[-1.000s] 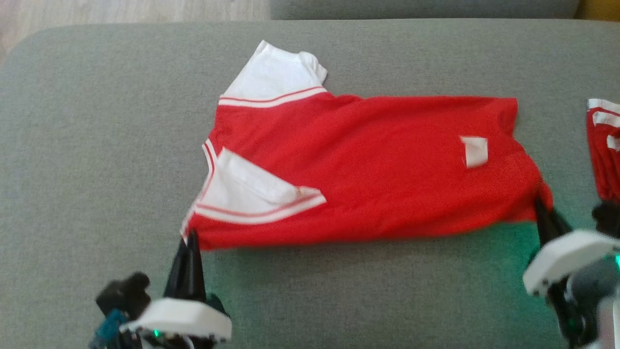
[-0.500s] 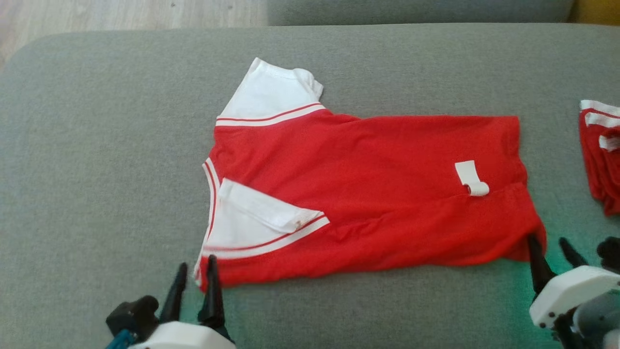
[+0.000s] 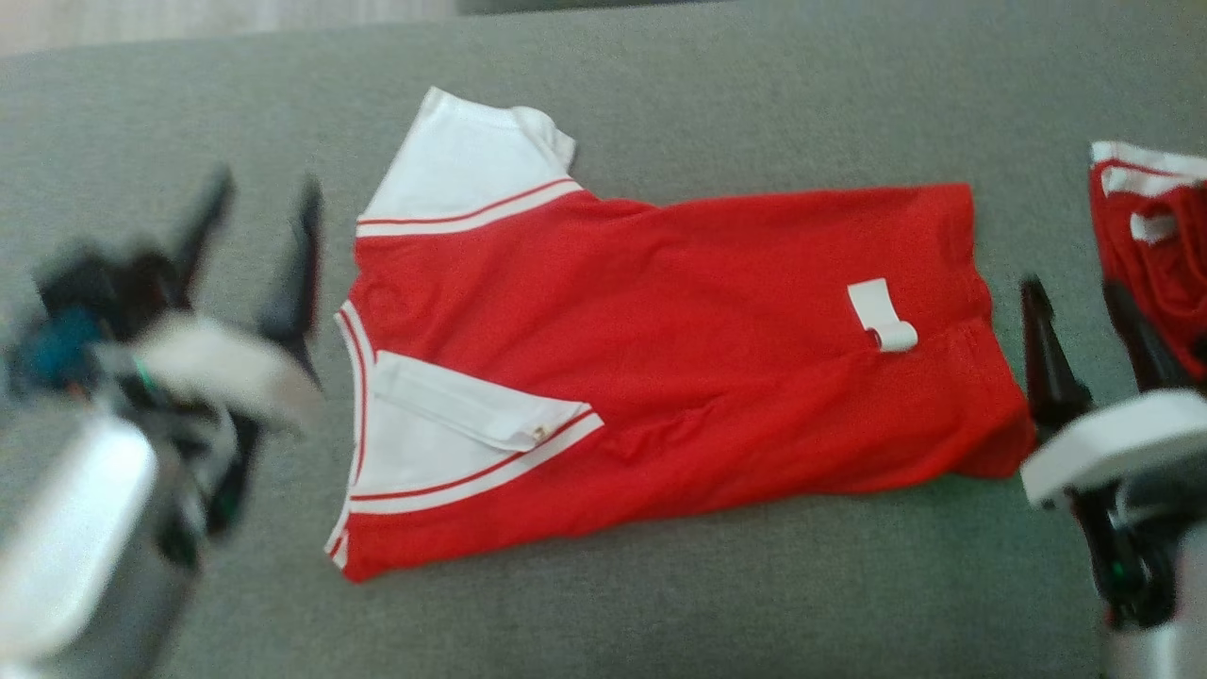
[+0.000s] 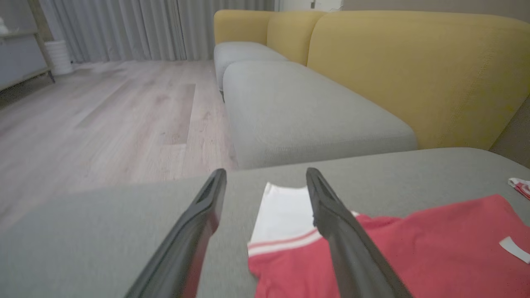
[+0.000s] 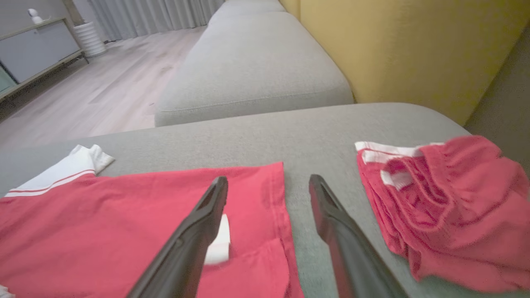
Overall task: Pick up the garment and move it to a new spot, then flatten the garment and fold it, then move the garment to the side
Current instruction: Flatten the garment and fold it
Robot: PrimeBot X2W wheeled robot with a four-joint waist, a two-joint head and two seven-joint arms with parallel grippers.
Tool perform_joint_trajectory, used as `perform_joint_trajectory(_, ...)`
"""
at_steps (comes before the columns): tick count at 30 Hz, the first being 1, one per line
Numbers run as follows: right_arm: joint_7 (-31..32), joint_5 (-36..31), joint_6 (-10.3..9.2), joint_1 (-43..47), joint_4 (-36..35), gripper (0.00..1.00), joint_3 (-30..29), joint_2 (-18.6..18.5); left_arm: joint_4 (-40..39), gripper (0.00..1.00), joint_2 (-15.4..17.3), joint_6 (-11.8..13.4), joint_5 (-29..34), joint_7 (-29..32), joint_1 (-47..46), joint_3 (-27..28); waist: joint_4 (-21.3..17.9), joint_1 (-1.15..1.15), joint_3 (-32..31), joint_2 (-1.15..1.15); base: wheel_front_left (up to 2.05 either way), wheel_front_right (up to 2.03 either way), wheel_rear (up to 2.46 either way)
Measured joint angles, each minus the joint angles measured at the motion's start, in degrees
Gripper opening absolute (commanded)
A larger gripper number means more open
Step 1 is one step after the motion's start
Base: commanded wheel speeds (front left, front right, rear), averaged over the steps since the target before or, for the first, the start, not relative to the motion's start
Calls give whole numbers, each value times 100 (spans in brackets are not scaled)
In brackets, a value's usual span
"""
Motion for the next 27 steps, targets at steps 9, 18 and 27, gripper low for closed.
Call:
perform_joint_trajectory(9,23,-5,0,-973,12,100,860,-164,1049,100,343,-850,-71,1403,-2039,-227,-461,0,501,0,0,0,0)
perform_joint_trajectory(18,5,9,0,-1697,111,100,1484,-175,2237,100,527,-1073,-132,2170,-2706,-310,-1033,1,1234,0,0,0,0)
perform_joint_trajectory(27,-147,77,0,-1903,90,100,1714,-190,2697,100,604,-1139,-137,2256,-2965,-302,-1465,1,1796,0,0,0,0)
